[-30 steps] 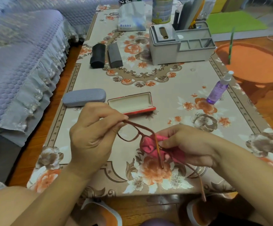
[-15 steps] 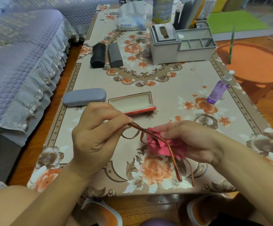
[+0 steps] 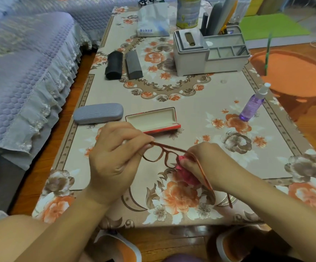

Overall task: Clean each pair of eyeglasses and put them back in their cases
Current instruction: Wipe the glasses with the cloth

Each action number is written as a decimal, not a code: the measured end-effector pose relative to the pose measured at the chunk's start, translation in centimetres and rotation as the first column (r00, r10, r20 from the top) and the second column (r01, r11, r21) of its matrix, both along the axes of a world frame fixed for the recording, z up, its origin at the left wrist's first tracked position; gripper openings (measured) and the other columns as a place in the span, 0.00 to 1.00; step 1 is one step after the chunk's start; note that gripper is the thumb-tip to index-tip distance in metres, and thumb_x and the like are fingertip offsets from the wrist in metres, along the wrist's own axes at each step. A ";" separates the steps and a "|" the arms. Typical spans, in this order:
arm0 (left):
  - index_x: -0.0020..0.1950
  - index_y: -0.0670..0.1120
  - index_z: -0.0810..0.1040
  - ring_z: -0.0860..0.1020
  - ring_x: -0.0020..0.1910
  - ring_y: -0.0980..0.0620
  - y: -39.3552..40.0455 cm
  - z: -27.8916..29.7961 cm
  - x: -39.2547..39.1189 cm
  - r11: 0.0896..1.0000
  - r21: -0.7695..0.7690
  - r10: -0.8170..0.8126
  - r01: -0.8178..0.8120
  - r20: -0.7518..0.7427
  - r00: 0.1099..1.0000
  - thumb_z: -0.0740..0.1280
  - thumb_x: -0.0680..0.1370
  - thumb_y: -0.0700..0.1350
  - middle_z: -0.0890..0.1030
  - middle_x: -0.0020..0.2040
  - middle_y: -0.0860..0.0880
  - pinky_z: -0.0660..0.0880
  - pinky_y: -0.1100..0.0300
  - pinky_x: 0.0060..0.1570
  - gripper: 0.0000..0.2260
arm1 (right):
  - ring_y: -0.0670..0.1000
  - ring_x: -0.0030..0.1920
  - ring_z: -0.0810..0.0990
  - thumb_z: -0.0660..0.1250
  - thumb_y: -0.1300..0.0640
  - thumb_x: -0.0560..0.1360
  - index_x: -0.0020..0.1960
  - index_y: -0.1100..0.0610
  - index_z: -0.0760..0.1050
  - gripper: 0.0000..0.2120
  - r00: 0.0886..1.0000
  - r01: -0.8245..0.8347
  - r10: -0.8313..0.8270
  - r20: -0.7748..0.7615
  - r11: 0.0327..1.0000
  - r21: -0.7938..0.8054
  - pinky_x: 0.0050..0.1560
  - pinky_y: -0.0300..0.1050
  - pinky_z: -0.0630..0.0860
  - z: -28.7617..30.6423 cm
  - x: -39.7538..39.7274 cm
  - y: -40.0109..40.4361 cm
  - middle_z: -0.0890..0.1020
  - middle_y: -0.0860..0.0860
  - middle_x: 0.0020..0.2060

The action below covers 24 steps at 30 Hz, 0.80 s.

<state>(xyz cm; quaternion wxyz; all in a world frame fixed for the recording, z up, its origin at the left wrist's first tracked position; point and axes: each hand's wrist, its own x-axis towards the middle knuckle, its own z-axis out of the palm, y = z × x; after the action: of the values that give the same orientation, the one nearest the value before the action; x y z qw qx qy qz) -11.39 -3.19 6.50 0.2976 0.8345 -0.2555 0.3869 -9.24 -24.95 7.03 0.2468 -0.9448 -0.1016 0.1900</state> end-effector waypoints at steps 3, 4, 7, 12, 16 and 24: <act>0.50 0.35 0.85 0.79 0.46 0.40 1.2 -0.4 0.9 0.992 -0.048 0.117 -0.117 0.006 0.993 0.71 0.80 0.37 0.83 0.44 0.41 0.77 0.50 0.49 0.05 | 0.46 0.31 0.77 0.61 0.49 0.83 0.36 0.50 0.76 0.17 0.995 0.000 0.005 0.104 0.999 -0.051 0.31 0.39 0.70 1.1 -0.6 -0.5 0.79 0.47 0.30; 0.50 0.35 0.85 0.79 0.46 0.40 1.4 -0.3 1.2 0.986 -0.069 0.149 -0.149 0.002 0.989 0.71 0.79 0.36 0.83 0.44 0.41 0.76 0.51 0.51 0.05 | 0.47 0.32 0.78 0.61 0.49 0.83 0.40 0.51 0.78 0.15 0.987 -0.009 0.022 0.158 0.997 -0.082 0.32 0.42 0.74 1.5 -1.0 -0.5 0.80 0.47 0.31; 0.50 0.35 0.85 0.78 0.47 0.43 2.1 -0.4 1.6 0.970 -0.107 0.217 -0.219 -0.022 0.976 0.72 0.79 0.35 0.82 0.44 0.42 0.75 0.54 0.52 0.03 | 0.50 0.31 0.77 0.59 0.49 0.82 0.40 0.51 0.76 0.14 0.958 -0.013 0.042 0.284 0.995 -0.102 0.33 0.47 0.75 2.1 -1.6 -0.8 0.79 0.48 0.30; 0.51 0.37 0.85 0.78 0.48 0.46 3.5 -1.1 2.7 0.957 -0.147 0.240 -0.248 -0.074 0.968 0.71 0.79 0.36 0.80 0.45 0.48 0.76 0.53 0.51 0.04 | 0.46 0.28 0.78 0.61 0.49 0.80 0.38 0.49 0.80 0.15 0.965 0.038 -0.033 0.260 0.999 -0.017 0.31 0.41 0.74 3.9 -0.9 -2.1 0.81 0.46 0.28; 0.51 0.39 0.85 0.79 0.45 0.43 3.0 -1.4 2.5 0.968 -0.174 0.153 -0.182 -0.166 0.974 0.72 0.78 0.37 0.81 0.45 0.46 0.77 0.49 0.49 0.03 | 0.44 0.31 0.79 0.64 0.51 0.80 0.42 0.47 0.83 0.11 0.963 0.161 -0.201 0.180 0.964 0.214 0.32 0.42 0.74 3.5 1.6 -3.7 0.83 0.44 0.34; 0.49 0.45 0.85 0.81 0.47 0.44 -0.5 -1.8 1.0 0.934 -0.350 -0.196 0.066 -0.351 0.916 0.73 0.76 0.37 0.83 0.45 0.45 0.78 0.49 0.49 0.04 | 0.47 0.46 0.84 0.61 0.56 0.84 0.52 0.48 0.84 0.13 0.932 0.113 0.137 -0.335 0.770 0.628 0.46 0.37 0.77 1.6 1.2 -2.2 0.87 0.48 0.44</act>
<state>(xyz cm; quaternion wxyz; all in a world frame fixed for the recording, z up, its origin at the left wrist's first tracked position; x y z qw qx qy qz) -10.36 -3.68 4.71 0.5028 0.8123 -0.1805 0.2342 -8.04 -27.18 8.62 0.5653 -0.7525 -0.1188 0.3165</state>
